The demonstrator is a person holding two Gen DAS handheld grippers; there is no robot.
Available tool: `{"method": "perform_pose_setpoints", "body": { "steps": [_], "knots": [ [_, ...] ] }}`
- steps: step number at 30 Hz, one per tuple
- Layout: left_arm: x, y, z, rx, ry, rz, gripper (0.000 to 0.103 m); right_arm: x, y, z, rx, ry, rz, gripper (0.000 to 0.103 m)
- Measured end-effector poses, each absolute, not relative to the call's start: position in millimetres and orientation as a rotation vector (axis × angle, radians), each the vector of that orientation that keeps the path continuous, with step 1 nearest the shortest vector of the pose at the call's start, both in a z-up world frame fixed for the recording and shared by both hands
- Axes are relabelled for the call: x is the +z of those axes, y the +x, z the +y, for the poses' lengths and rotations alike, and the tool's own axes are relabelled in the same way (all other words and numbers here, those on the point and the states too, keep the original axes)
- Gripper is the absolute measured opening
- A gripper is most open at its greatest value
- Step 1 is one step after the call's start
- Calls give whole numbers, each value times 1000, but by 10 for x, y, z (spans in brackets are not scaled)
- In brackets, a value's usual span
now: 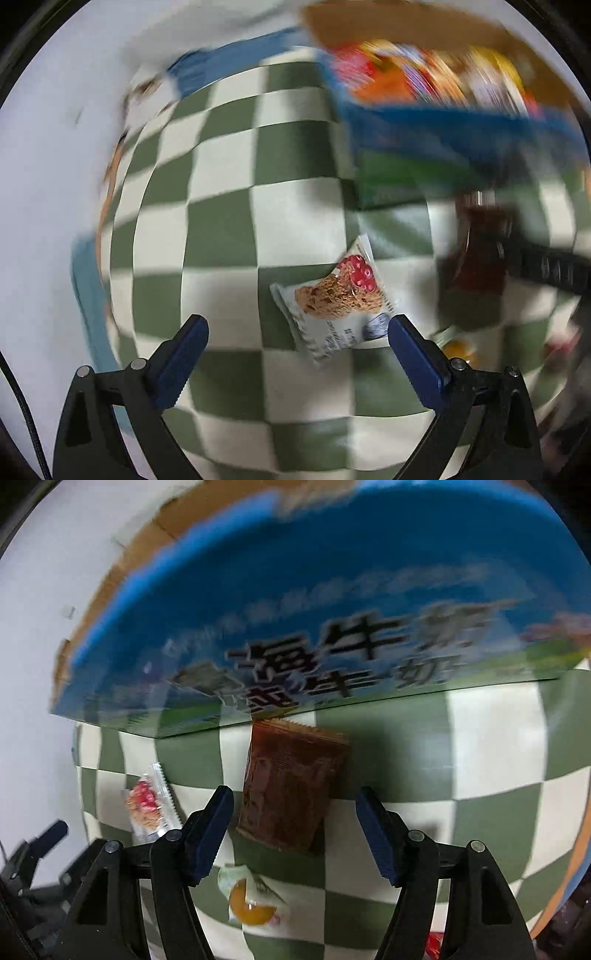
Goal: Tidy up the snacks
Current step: 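Grasp the cranberry oat biscuit with the left tool while the right tool grasps the brown jerky packet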
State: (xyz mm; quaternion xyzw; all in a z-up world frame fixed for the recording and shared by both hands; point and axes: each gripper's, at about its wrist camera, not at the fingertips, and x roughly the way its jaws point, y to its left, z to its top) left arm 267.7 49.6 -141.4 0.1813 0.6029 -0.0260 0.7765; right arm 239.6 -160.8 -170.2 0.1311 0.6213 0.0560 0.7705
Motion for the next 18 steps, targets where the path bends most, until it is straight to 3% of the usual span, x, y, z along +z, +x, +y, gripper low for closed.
{"method": "perform_pose_setpoints", "body": {
  "steps": [4,8,9,10,12,18],
  "knots": [
    [-1597,2639,267,-167,637,1295,100,-1811,2499,-1378,88,181,1350,75],
    [-1764,2654,108,-228,760,1256,100,-1818,2416,-1250,120,29,1340,62],
    [-1777,2684,105,-225,748,1257,95,-1823,2375,-1265,132,12,1346,62],
    [-1779,2726,118,-217,720,1267,84,-1825,2317,-1297,142,-7,1356,61],
    [-1767,2845,236,-190,581,1317,73,-1820,2202,-1363,151,-47,1375,61],
    [-1864,3093,847,-51,153,1457,73,-1845,2010,-1431,160,-103,1418,62]
  ]
}}
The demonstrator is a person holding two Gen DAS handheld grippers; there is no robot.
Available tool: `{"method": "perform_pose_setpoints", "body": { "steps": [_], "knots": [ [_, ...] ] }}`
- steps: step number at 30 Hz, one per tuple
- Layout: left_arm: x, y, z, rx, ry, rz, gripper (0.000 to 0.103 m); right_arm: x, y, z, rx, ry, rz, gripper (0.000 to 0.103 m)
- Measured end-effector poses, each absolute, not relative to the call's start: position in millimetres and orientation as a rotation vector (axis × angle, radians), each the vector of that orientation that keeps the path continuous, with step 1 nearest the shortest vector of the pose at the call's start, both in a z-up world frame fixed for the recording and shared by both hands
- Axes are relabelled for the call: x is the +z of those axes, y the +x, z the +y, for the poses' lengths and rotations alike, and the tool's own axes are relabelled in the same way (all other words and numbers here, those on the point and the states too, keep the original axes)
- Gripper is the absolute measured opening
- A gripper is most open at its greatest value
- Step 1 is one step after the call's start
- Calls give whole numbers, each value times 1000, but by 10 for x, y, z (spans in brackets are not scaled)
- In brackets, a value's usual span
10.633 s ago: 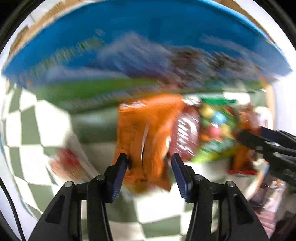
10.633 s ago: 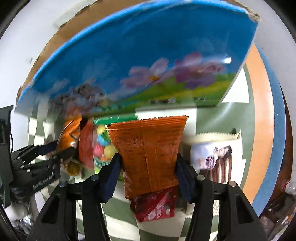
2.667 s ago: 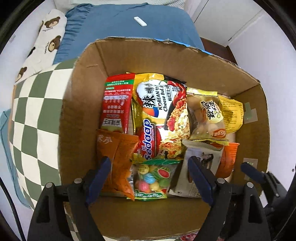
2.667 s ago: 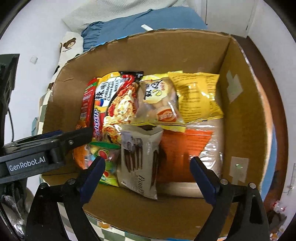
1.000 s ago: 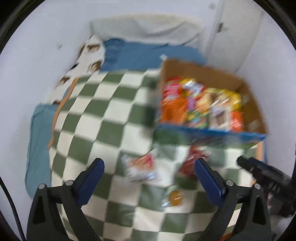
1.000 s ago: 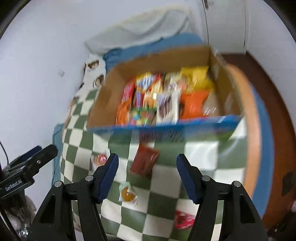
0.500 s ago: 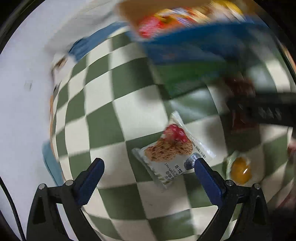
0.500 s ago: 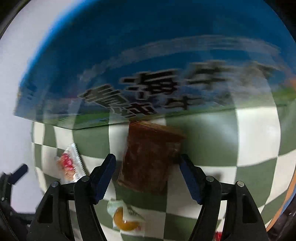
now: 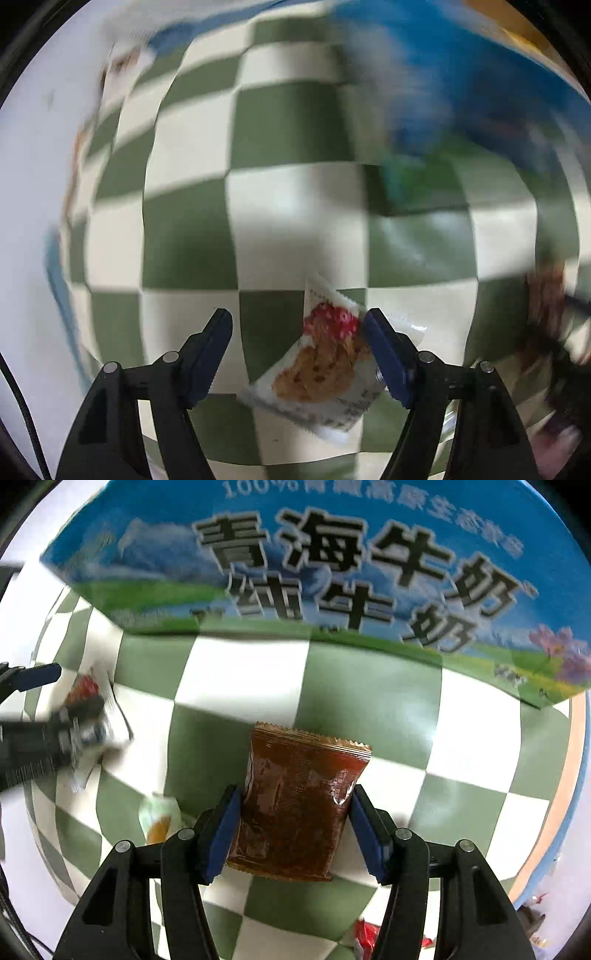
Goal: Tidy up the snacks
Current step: 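Grasp the cranberry oat biscuit with the left tool while the right tool grasps the brown jerky packet, then carry both packets into the box and open both tools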
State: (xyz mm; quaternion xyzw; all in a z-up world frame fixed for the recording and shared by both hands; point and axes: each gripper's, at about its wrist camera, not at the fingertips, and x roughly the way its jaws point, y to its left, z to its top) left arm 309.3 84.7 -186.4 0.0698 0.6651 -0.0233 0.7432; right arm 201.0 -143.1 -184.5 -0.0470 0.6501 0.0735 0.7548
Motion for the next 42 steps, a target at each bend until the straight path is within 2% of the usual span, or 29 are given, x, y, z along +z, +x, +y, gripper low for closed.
{"method": "perform_pose_setpoints", "body": {
  "steps": [3,9,15,19,20,21,22,24,28,31,34,35,36,38,42],
  "knots": [
    [-1946,3130,1023,-52,26,1508,75,-1896,1994,-1434,153,-85,1425,64],
    [-1831,2973,1051,-127,-13,1529,74,-1903,1992,-1521,166,1,1442,64],
    [-1469,2756,731,-289,259,1450,75,-1923,2028,-1626,197,47,1480,68],
    [-1742,2722,526,-257,534,1457,76,-1973,1937,-1530,188,18,1485,70],
    [-1820,2739,555,-223,519,1465,76,-1989,1928,-1515,186,8,1482,70],
    [-1851,2788,612,-188,481,1477,65,-2004,1902,-1477,187,-10,1469,70],
    [-1879,2882,770,-123,374,1515,59,-2004,1877,-1461,187,-14,1451,70],
    [-1885,2998,1085,-56,141,1561,59,-2061,1873,-1405,177,-11,1427,62],
    [-1962,3071,1372,-46,-58,1599,62,-2095,1872,-1495,170,52,1425,63],
    [-2036,3089,1409,-45,-45,1608,65,-2140,1906,-1485,166,107,1438,76],
    [-1986,3056,1312,-8,-52,1587,65,-2201,1922,-1339,133,45,1433,77],
    [-1955,3039,1320,4,-67,1571,61,-2212,1909,-1299,127,24,1424,75],
    [-1919,3011,1323,13,-78,1556,51,-2220,1877,-1254,117,-13,1411,69],
    [-1837,2816,1172,14,-91,1535,47,-2185,1818,-1225,131,-45,1383,58],
    [-1754,2577,1136,-19,-105,1518,44,-2031,1662,-1191,164,-17,1345,58]
  ]
}}
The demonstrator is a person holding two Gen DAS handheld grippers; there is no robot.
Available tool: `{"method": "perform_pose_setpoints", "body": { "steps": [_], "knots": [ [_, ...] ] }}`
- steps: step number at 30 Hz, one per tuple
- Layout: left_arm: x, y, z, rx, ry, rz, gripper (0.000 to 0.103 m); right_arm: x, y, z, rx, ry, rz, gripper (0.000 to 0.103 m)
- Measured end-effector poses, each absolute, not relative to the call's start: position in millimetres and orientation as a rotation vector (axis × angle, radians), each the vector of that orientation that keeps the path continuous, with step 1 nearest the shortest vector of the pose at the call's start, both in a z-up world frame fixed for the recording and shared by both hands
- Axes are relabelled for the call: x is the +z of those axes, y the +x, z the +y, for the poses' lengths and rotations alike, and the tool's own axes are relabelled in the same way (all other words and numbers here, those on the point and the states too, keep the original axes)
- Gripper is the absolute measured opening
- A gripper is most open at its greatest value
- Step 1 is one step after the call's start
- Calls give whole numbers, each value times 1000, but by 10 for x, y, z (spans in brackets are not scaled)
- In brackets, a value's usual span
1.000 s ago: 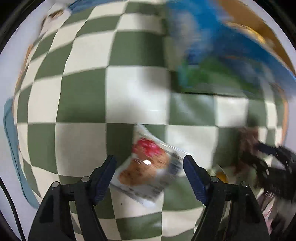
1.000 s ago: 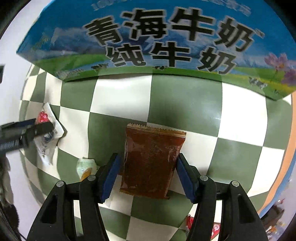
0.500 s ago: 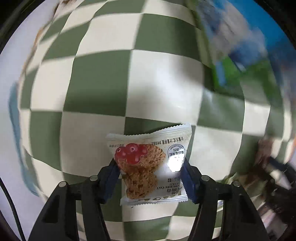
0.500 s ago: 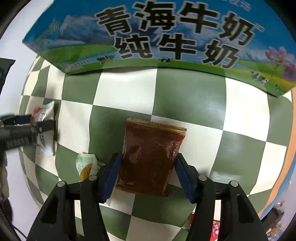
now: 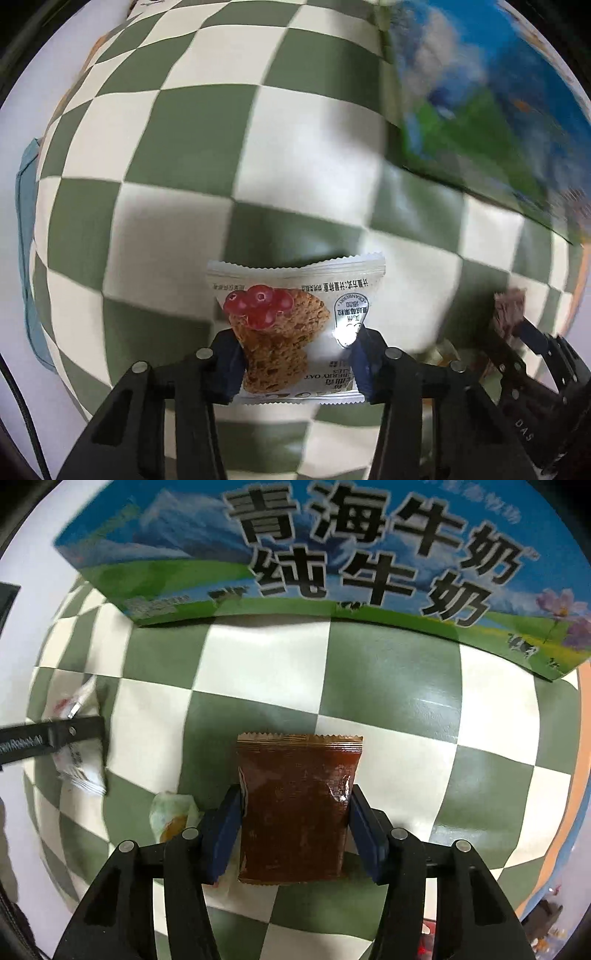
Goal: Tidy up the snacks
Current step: 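Carry both packets into the box and open both tools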
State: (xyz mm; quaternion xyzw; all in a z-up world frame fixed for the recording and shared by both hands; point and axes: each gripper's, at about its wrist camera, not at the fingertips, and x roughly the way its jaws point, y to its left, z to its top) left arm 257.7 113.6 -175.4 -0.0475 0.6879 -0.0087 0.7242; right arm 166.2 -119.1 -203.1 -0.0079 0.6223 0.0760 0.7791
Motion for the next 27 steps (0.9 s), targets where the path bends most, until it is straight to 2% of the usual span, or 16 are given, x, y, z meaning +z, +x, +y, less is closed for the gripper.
{"method": "perform_pose_setpoints", "body": {
  "steps": [6,9,14,19,23,27],
  "knots": [
    [-1335,2286,1007,-103,-170,1454,44,-1628,1526,-1344,220,61,1280,58],
    [-927,2247,851,-180,-200,1394,44,-1294,1601,-1492,253,107,1227,58],
    [-371,2683,324,-303,-212,1337,44,-544,1657,-1908,281,169,1113,58],
    [-97,3123,-271,-342,-150,1279,44,94,2037,-2396,225,156,1008,58],
    [-89,3657,-511,-330,-80,1280,44,208,2592,-2714,160,111,1010,58],
    [-234,4183,-612,-291,-53,1318,44,-19,3149,-2893,130,95,1082,58]
  ]
}}
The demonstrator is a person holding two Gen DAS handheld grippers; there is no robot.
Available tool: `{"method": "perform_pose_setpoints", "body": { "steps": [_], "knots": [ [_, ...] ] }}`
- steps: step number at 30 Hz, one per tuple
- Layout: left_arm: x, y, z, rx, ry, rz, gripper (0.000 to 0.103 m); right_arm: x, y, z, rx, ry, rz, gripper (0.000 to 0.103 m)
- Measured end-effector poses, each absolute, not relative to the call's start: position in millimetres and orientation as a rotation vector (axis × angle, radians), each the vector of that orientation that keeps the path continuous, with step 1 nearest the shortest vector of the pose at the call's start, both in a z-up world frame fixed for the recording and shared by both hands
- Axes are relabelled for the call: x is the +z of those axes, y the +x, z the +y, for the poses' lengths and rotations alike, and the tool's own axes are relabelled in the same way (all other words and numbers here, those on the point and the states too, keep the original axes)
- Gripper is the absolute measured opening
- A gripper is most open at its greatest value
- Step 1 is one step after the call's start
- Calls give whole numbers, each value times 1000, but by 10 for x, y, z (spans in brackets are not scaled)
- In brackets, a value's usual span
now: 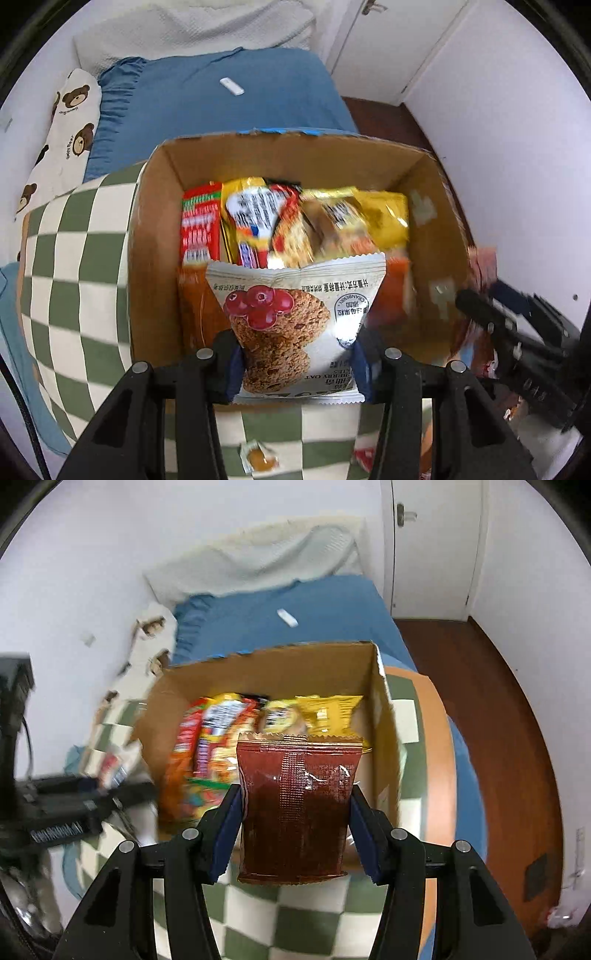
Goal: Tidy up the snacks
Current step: 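Carry both packets into the box and open both tools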
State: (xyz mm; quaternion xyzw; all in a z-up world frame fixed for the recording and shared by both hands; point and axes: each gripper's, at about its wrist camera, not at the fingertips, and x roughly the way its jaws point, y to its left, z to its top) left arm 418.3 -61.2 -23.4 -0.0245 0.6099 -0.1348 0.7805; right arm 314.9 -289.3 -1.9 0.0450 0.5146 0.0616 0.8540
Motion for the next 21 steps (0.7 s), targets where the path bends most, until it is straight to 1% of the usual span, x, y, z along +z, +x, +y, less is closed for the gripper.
{"method": "perform_pose_setpoints", "body": {
  "steps": [5,7,8,9,10,11,12,13,14,15,16,21],
  "knots": [
    [-514,4693,-653,-239,10,1366,44,-313,3536,-3042,80,85,1167,58],
    [-656,4846,-642,-223,22,1399,45,-421,3555,-3052,66,99,1197,59],
    [-722,4903,-636,-220,22,1418,45,-459,3572,-3061,59,108,1210,63],
    [-782,4950,-629,-219,17,1438,46,-530,3587,-3046,44,123,1224,80],
    [-860,5009,-606,-213,-3,1464,50,-546,3581,-3053,46,137,1227,89],
    [-909,5045,-598,-210,-7,1476,52,-572,3594,-3049,61,158,1229,92],
    [-938,5069,-591,-208,-7,1485,60,-595,3589,-3032,46,154,1235,92],
    [-966,5095,-591,-209,0,1482,70,-612,3599,-3016,36,143,1237,93],
    [-975,5105,-595,-207,11,1473,75,-595,3579,-3000,33,137,1237,95],
    [-983,5111,-599,-206,19,1464,82,-624,3590,-2979,27,131,1242,97],
    [-988,5111,-603,-209,23,1459,87,-633,3595,-2959,20,120,1244,97],
    [-960,5031,-603,-205,30,1440,92,-663,3620,-2871,8,86,1241,98]
  ]
}}
